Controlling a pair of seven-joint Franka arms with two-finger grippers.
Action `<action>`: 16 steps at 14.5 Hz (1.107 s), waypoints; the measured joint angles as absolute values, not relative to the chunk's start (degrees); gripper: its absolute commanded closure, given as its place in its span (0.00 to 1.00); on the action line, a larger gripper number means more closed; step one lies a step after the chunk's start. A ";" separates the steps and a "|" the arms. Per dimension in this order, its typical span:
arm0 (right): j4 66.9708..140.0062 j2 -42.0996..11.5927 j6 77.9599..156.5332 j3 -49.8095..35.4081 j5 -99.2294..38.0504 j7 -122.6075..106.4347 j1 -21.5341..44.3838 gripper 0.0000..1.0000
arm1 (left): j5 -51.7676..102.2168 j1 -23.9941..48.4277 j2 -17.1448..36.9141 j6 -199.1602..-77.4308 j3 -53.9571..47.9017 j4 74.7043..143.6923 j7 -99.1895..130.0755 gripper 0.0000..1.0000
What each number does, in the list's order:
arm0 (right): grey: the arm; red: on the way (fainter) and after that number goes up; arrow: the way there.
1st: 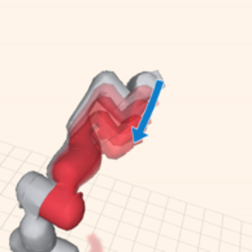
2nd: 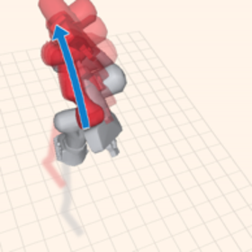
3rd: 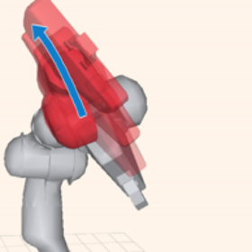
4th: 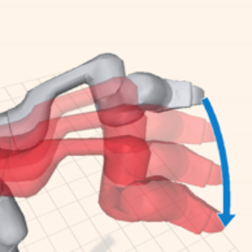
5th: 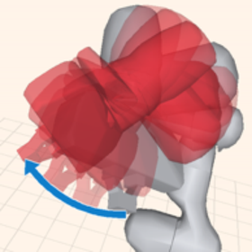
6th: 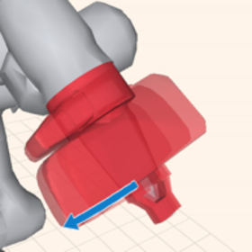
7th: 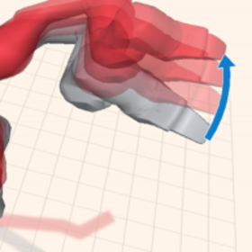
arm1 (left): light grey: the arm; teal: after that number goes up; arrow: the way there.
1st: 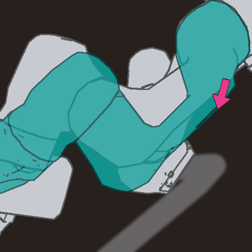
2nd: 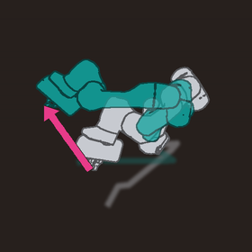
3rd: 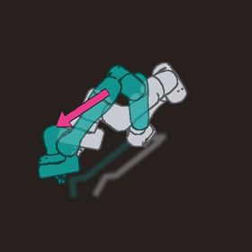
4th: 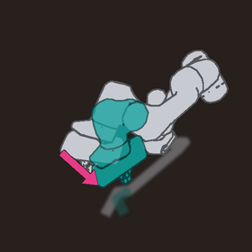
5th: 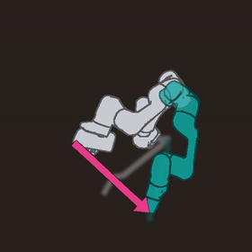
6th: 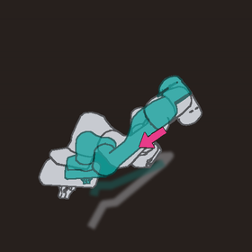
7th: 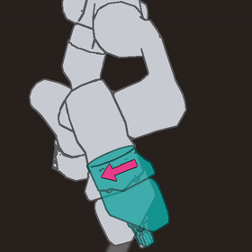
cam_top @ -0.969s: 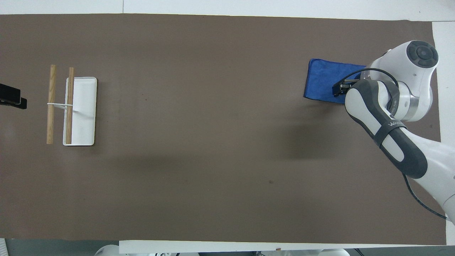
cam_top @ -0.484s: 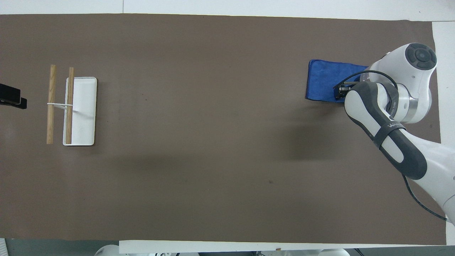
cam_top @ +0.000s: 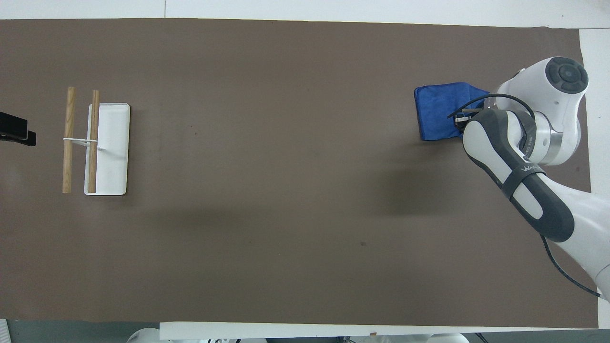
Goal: Right arm passes towel to left arm to hang
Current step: 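Reach the right gripper down to the blue towel and grasp its edge, then lift the towel with the right gripper while the left gripper reaches toward it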
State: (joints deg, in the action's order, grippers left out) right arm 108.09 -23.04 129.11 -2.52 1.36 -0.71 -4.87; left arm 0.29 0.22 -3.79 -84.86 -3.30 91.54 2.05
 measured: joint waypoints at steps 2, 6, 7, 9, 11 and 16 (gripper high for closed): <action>106.14 -22.93 125.45 -3.94 1.31 -0.76 -4.83 1.00 | 0.29 0.22 -3.79 -84.86 -3.30 91.54 2.05 0.00; 96.63 -21.05 113.90 -7.90 -7.16 1.07 -4.29 1.00 | 0.29 0.22 -3.79 -84.83 -3.30 91.54 2.05 0.00; 95.43 -20.24 112.60 -8.85 -10.17 3.67 -4.16 1.00 | 0.29 0.22 -3.79 -84.54 -3.30 91.54 2.06 0.00; 94.31 -18.95 111.92 -12.00 -16.17 12.94 -4.10 1.00 | 0.29 0.21 -3.84 -83.22 -3.27 91.54 2.20 0.00; 93.56 -18.40 112.18 -16.68 -21.53 25.34 -4.04 1.00 | 0.29 0.17 -3.96 -83.00 -3.23 91.62 4.94 0.00; 92.46 -18.37 120.39 -26.17 -30.40 50.88 0.22 1.00 | 1.01 4.97 -5.98 -93.83 -4.37 100.00 33.28 0.00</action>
State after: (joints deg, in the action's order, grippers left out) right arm 92.46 -18.37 120.39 -26.17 -30.40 50.88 0.22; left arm 1.01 4.97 -5.98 -93.83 -4.37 100.00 33.28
